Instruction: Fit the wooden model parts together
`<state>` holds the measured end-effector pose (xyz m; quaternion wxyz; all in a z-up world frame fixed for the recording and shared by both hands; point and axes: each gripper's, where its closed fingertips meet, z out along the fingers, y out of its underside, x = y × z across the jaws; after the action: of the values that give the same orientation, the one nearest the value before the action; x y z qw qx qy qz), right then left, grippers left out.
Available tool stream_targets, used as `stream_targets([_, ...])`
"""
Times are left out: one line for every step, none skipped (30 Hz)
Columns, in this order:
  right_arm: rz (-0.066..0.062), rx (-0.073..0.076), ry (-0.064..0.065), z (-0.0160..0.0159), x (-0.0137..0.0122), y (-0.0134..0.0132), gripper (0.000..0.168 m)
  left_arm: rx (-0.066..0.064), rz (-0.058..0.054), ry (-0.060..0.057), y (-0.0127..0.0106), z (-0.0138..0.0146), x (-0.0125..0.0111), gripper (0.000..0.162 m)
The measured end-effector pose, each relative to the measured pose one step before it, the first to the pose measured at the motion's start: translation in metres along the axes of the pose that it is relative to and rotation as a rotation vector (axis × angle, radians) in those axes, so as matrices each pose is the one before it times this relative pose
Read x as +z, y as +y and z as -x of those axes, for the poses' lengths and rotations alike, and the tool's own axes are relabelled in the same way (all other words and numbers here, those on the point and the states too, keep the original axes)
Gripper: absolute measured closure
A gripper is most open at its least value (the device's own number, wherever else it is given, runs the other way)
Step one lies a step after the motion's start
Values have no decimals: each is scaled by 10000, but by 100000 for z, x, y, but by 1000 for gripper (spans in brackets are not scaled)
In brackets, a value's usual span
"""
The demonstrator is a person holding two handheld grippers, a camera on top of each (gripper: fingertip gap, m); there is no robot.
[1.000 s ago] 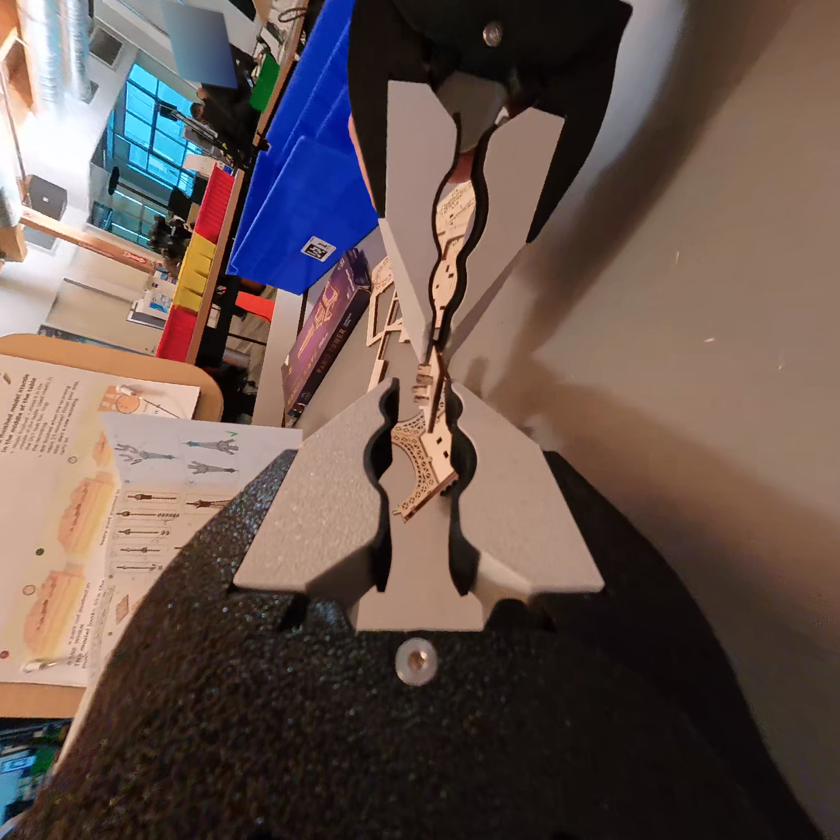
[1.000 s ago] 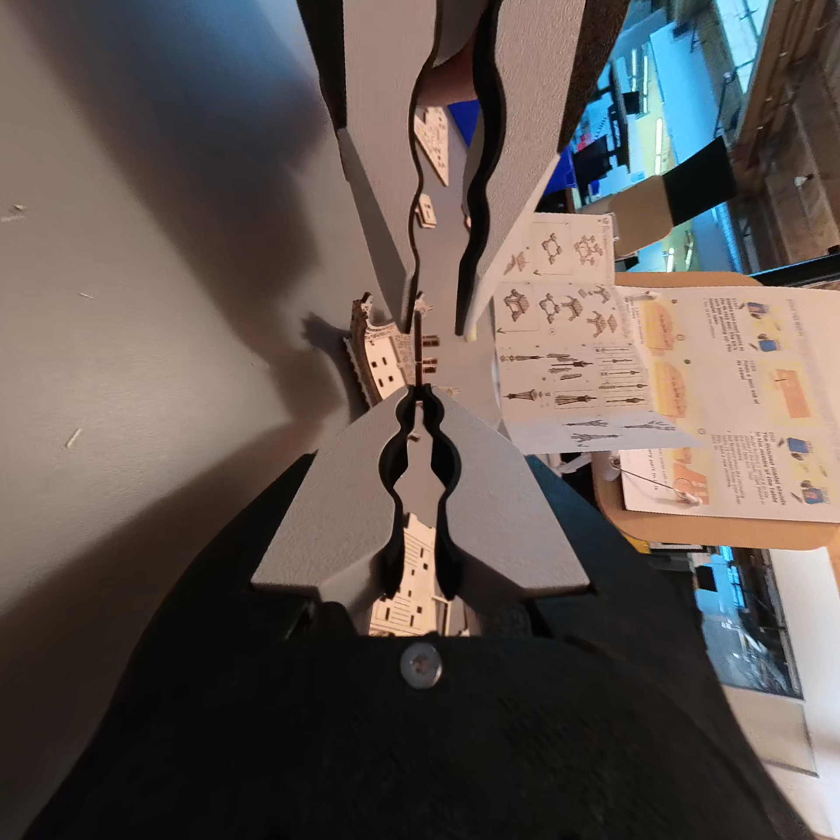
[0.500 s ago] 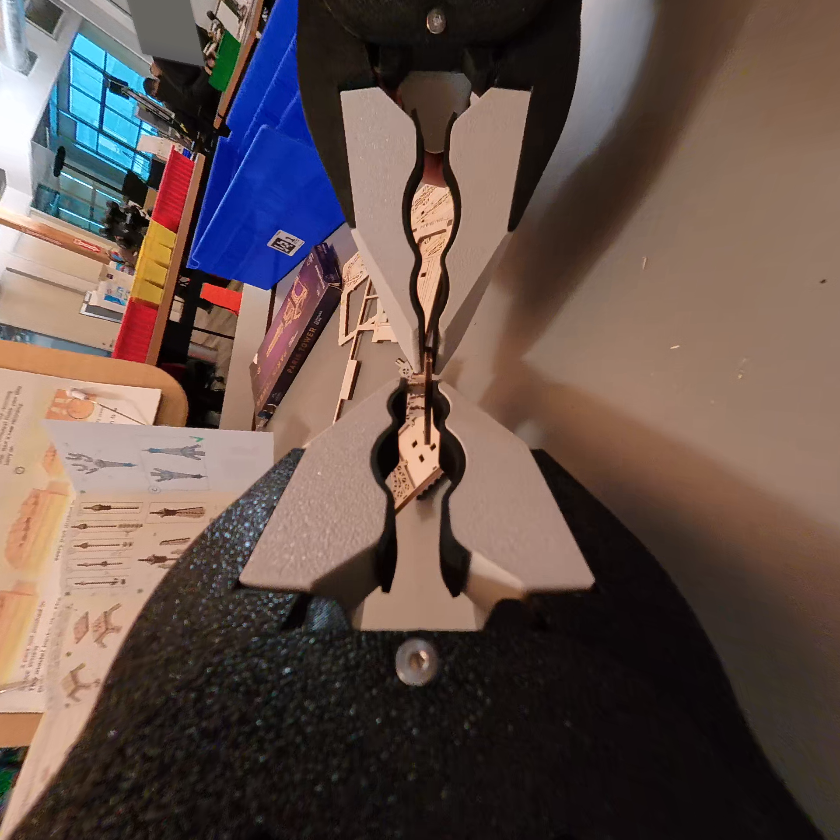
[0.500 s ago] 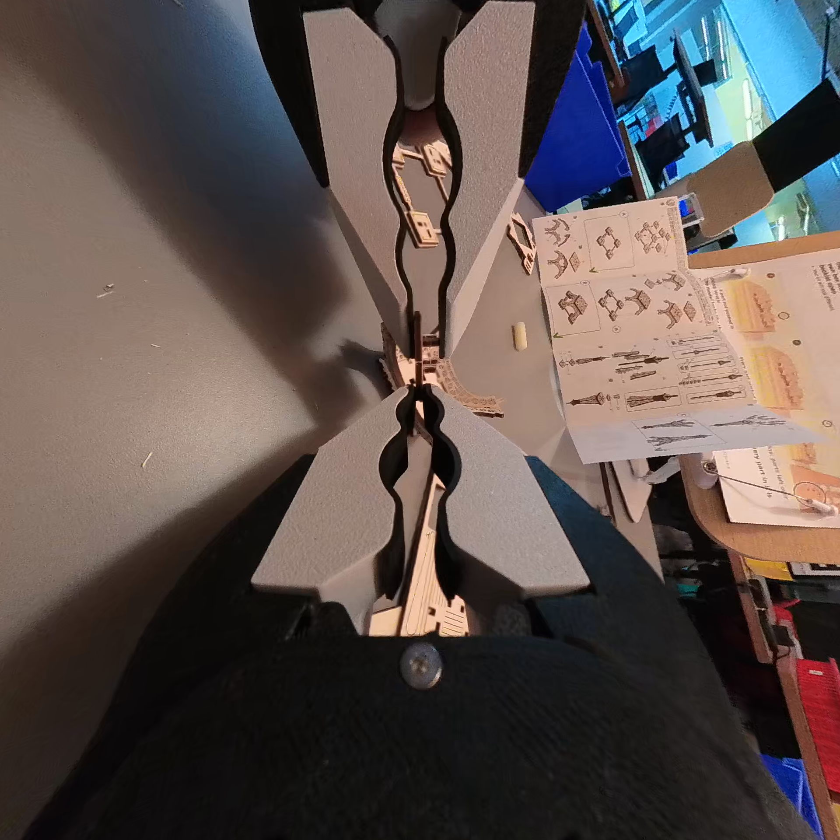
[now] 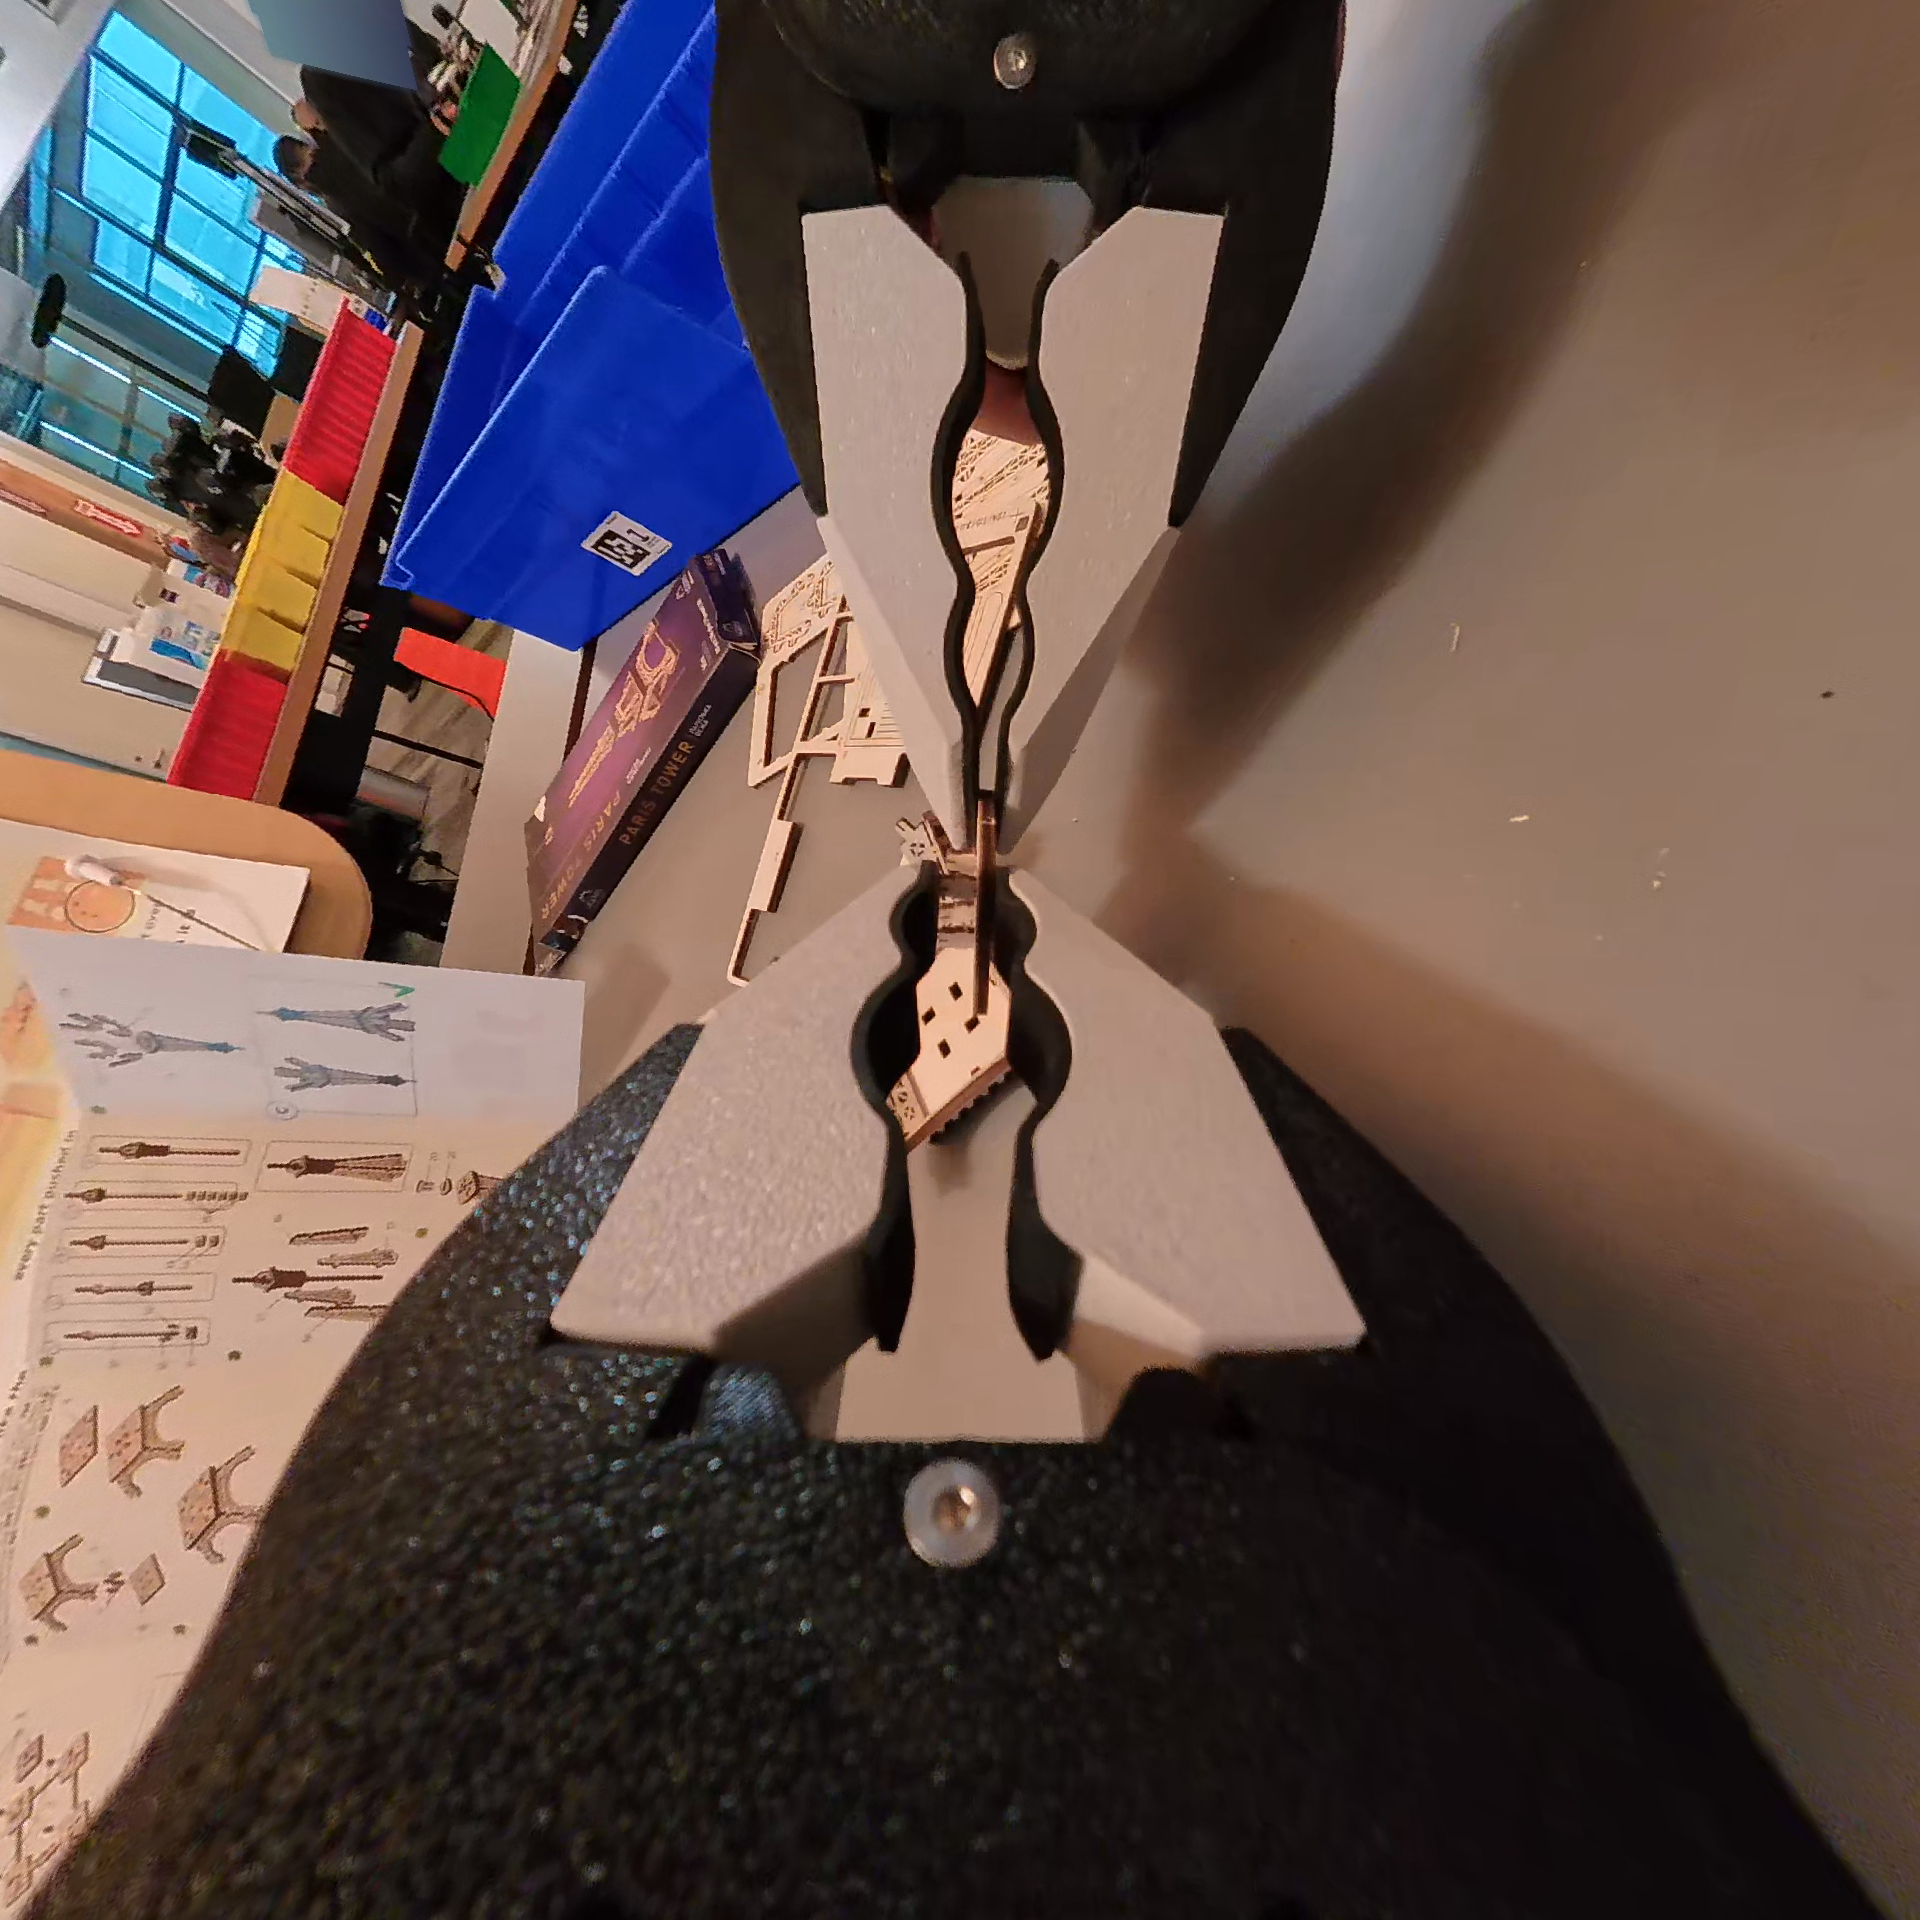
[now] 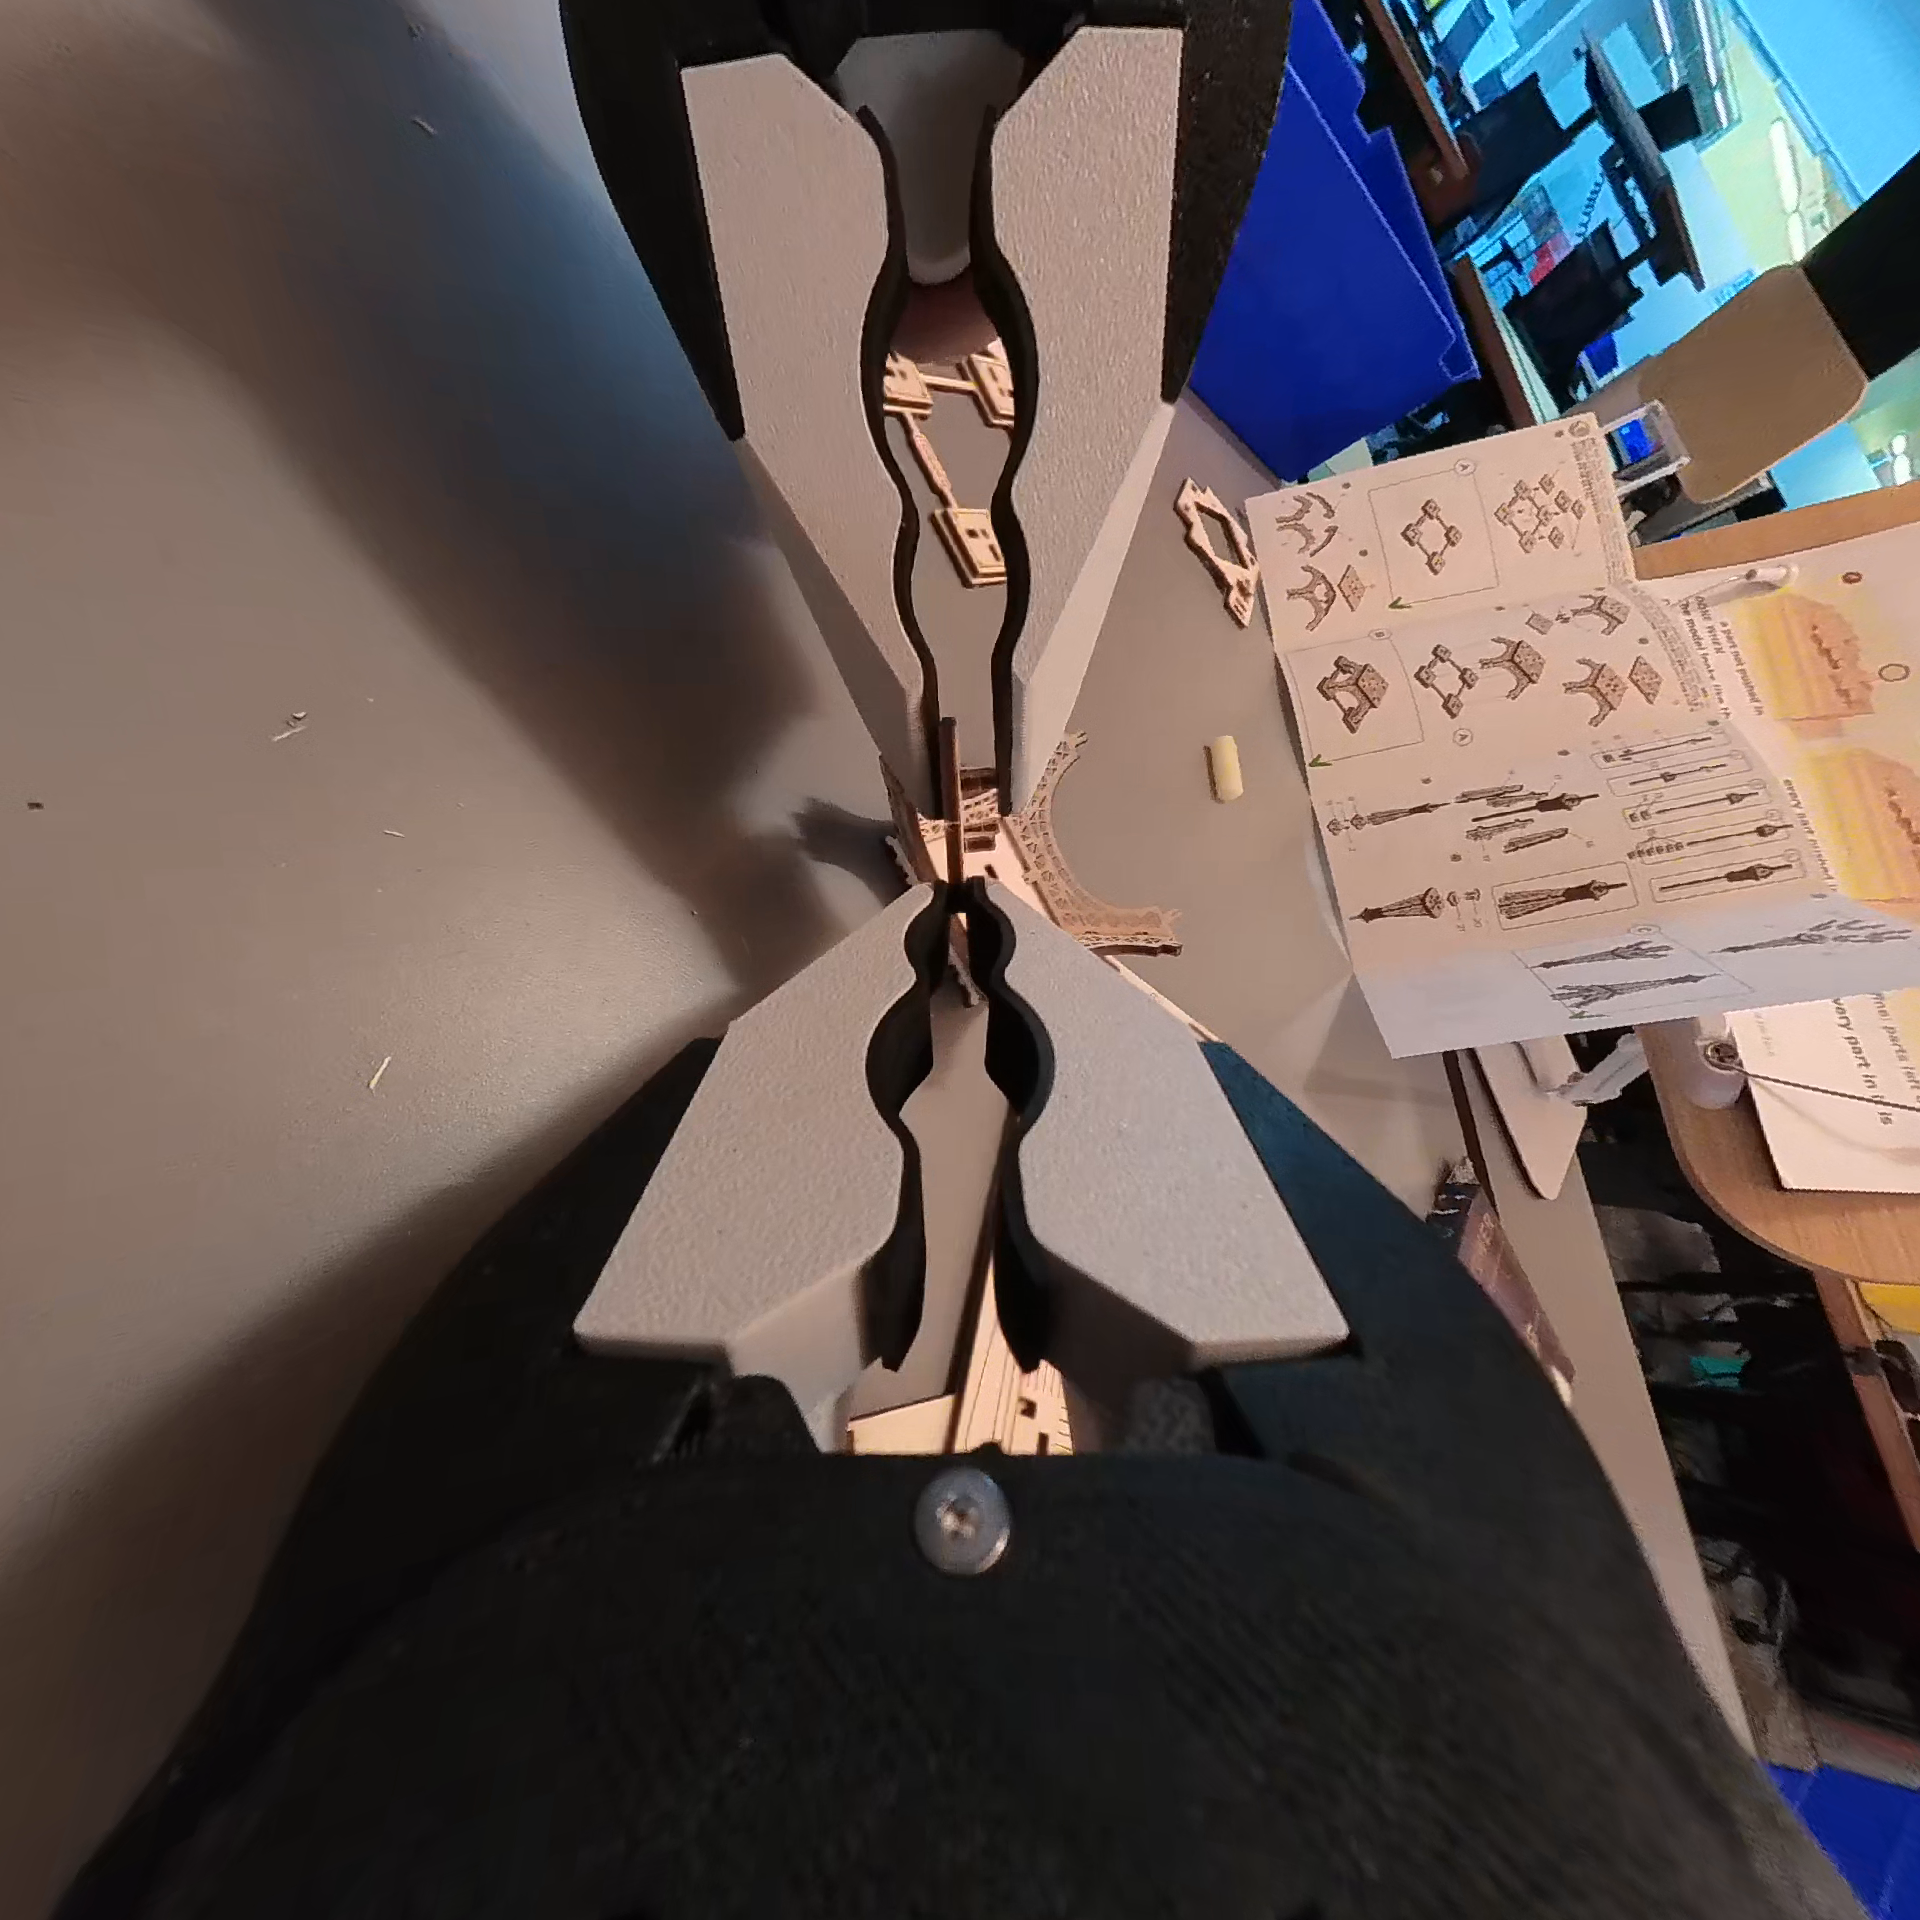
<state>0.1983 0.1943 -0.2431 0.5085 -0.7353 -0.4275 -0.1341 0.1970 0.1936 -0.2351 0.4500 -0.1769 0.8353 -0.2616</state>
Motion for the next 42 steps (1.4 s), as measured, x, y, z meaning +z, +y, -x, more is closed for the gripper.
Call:
stream_targets([-3,24,-11,24,24,21,168,4,36,18,37,-13,27,154])
stream_targets([2,8,3,16,23,34,168,-6,30,16,38,-17,20,154])
stream_targets([14,7,-14,29,29,35,168,-3,30,11,35,-20,27,154])
stream_targets([2,18,-3,6,7,23,168,25,30,-2,13,-14,10,154])
stream_targets([-7,23,-6,-5,2,6,168,29,28,-20,5,15,-2,155])
stream_targets([-14,30,-6,-13,-11,5,168,0,22,1,4,-2,18,154])
stream_targets([-6,43,-36,34,4,21,168,-25,10,28,8,-16,14,154])
stream_targets([-19,29,7,-13,2,-11,168,-1,-13,12,14,4,-1,155])
stream_targets([-10,3,-26,51,14,-15,168,-2,0,39,24,-40,-8,154])
stream_targets([19,18,-2,20,33,6,168,0,12,17,27,-1,-10,154])
stream_targets([2,-27,36,-34,6,-6,168,38,11,-5,19,-7,-5,154])
stream_targets([20,2,-59,98,18,38,168,-23,48,63,54,-71,27,154])
stream_targets([24,24,-10,37,49,59,168,-6,48,21,49,-25,42,154])
stream_targets([7,-40,17,-3,29,48,168,35,34,5,42,-19,36,154])
stream_targets([37,-7,-25,52,34,49,168,26,25,22,42,-51,45,154])
stream_targets([27,-26,-17,45,28,45,168,-2,2,34,27,-52,27,155])
stream_targets([6,-5,-30,77,43,14,168,-29,-8,57,40,-59,20,155])
stream_targets([-12,13,22,-2,33,-6,168,-31,-26,16,23,3,-8,155])
stream_targets([2,2,51,-99,-7,4,168,-30,-45,-40,0,59,9,155])
stream_targets([6,21,-58,44,0,8,168,-17,-13,18,-3,-22,12,155])
stream_targets([-27,38,20,-21,-1,-20,168,29,6,-8,-12,22,-12,155])
stream_targets([-16,-38,48,-55,-12,-11,168,3,-4,-20,-11,37,-2,155])
stream_targets([24,2,-23,18,6,16,168,-12,-15,9,0,-11,18,155])
stream_targets([-11,30,-5,7,20,-3,168,2,-15,8,10,-6,-1,155])
stream_targets([-23,2,-5,26,17,-18,168,9,2,16,4,-21,-10,155])
stream_targets([-3,13,27,-40,9,1,168,14,3,-42,-11,52,-5,155])
stream_targets([-1,20,68,-147,-26,2,168,-21,-21,-90,-41,77,24,155])
stream_targets([-5,58,-55,10,-17,32,168,-12,-13,-32,-11,0,34,155])
stream_targets([-19,90,-8,1,39,40,168,-22,9,-45,20,38,36,155])
stream_targets([-56,42,122,-181,17,3,168,13,-22,-135,-44,118,5,155])
stream_targets([-68,28,-14,-12,-32,-56,168,73,-35,-94,-75,43,-34,155])
stream_targets([-72,99,-35,1,-14,-88,168,-6,-33,-68,-89,71,-39,154])
stream_targets([-119,72,85,-134,-30,-126,168,-98,-101,-107,-188,177,-38,148])
stream_targets([-79,6,58,-89,-9,-32,168,-128,-113,7,-193,55,-50,142])
stream_targets([-39,-13,-4,-16,12,53,168,-135,-67,56,-154,4,-62,137])
stream_targets([-102,-21,70,-119,-28,9,168,-76,-86,-78,-158,193,-95,132])
stream_targets([-200,-39,88,-150,-84,-125,168,-14,-117,-66,-192,165,-154,129])
stream_targets([-268,21,-66,49,-99,-272,168,-50,-115,-27,-151,135,-191,128])
stream_targets([-237,111,80,-184,-103,-253,168,-116,-91,-71,-88,252,-195,126])
stream_targets([-272,-9,128,-208,-128,-312,168,-115,-104,-42,-81,241,-220,124])
stream_targets([-328,-121,10,1,-152,-381,168,-127,-141,-5,-85,205,-251,124])
stream_targets([-334,-127,27,11,-144,-408,168,-195,-119,-40,2,282,-260,124])
